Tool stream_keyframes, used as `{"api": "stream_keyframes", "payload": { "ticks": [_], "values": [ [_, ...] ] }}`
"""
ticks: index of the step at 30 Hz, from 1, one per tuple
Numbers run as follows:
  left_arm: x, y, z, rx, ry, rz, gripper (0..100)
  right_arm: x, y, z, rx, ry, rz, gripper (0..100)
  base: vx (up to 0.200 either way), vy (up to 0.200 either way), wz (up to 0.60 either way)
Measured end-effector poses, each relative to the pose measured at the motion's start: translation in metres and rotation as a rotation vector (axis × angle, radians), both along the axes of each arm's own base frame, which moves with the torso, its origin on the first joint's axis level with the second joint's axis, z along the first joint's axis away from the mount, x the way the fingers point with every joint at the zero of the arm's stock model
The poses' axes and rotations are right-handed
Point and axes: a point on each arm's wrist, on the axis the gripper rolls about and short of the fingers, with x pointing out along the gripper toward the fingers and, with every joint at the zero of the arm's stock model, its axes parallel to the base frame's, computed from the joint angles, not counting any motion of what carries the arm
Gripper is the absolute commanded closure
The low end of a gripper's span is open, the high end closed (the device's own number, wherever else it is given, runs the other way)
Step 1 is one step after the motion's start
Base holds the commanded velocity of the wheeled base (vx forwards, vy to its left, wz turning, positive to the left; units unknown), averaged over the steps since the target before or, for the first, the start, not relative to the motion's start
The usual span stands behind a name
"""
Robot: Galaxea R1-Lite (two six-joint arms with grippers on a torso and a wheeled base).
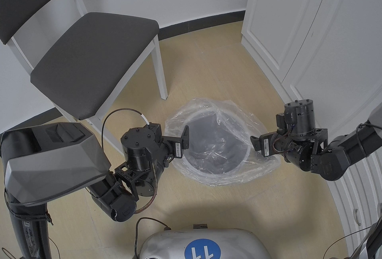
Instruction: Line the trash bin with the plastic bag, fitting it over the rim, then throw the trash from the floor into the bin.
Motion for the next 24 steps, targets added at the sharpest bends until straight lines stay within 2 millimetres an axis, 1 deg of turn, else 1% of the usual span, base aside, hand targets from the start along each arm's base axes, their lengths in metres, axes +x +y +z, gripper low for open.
{"api": "stream_keyframes", "payload": {
  "ticks": [3,11,14,18,21,24],
  "values": [
    [0.001,-0.001,0.001,-0.003,-0.005,0.000,0,0.009,0.006,-0.002,0.004,-0.001,0.004,0,0.000,0.000,0.00],
    [0.005,-0.003,0.002,-0.004,-0.005,0.002,0,0.042,0.025,-0.019,0.002,0.003,0.010,0,0.000,0.000,0.00],
    [0.007,-0.003,0.000,-0.003,-0.003,0.004,0,0.051,0.028,-0.026,-0.004,0.006,0.007,0,0.000,0.000,0.00],
    [0.009,-0.003,-0.003,0.001,0.002,0.007,0,0.066,0.022,-0.034,-0.034,0.009,-0.011,0,0.000,0.000,0.00],
    [0.011,-0.004,-0.006,0.003,0.004,0.007,0,0.076,0.015,-0.033,-0.041,-0.007,-0.031,0,0.000,0.000,0.00],
    [0.014,-0.006,-0.008,0.002,0.003,0.007,0,0.086,0.010,-0.027,-0.033,-0.032,-0.051,0,0.000,0.000,0.00]
  ]
}}
